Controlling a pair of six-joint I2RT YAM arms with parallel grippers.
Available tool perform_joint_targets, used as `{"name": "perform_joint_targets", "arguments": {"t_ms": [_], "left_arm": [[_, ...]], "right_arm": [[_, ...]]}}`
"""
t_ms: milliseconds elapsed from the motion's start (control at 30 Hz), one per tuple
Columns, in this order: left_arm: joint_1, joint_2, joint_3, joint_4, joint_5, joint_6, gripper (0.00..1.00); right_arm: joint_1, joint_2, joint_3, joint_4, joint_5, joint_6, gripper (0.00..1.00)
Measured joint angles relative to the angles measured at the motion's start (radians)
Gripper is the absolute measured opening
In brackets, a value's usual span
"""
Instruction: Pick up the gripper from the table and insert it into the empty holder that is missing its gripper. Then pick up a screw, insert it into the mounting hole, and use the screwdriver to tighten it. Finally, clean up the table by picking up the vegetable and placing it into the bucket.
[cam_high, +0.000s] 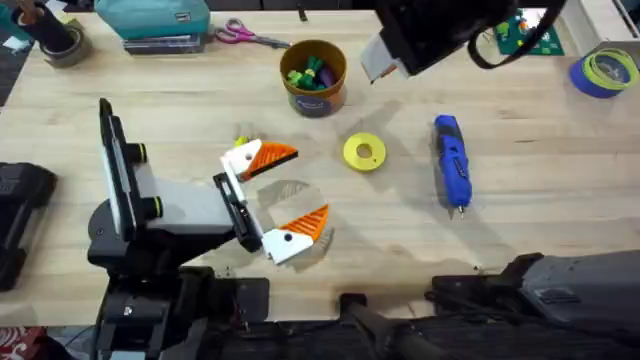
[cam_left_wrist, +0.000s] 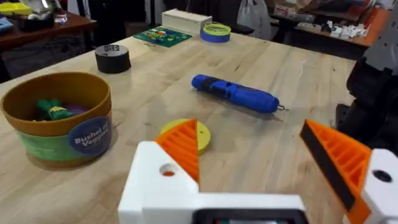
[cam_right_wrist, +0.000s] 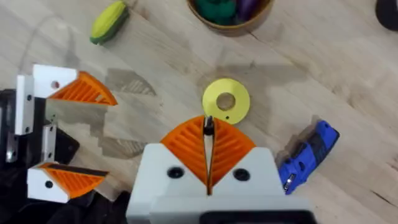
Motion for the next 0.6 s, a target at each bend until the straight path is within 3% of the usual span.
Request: {"name": "perform_joint_targets", "arguments": {"t_ms": [233, 300, 600], "left_arm": [[0.000, 0.000, 0.000, 0.000, 0.000, 0.000, 0.985], [0.000, 0.000, 0.000, 0.000, 0.000, 0.000, 0.985], [0.000, 0.000, 0.000, 0.000, 0.000, 0.000, 0.986]], "right_arm": [[0.037, 0.046, 0.093, -0.001, 0.000, -0.023, 0.006], [0.094, 0.137, 0.179, 0.000, 0.000, -0.066, 0.006], [0.225, 0.177, 0.196, 0.001, 0.000, -0.184, 0.006]]}}
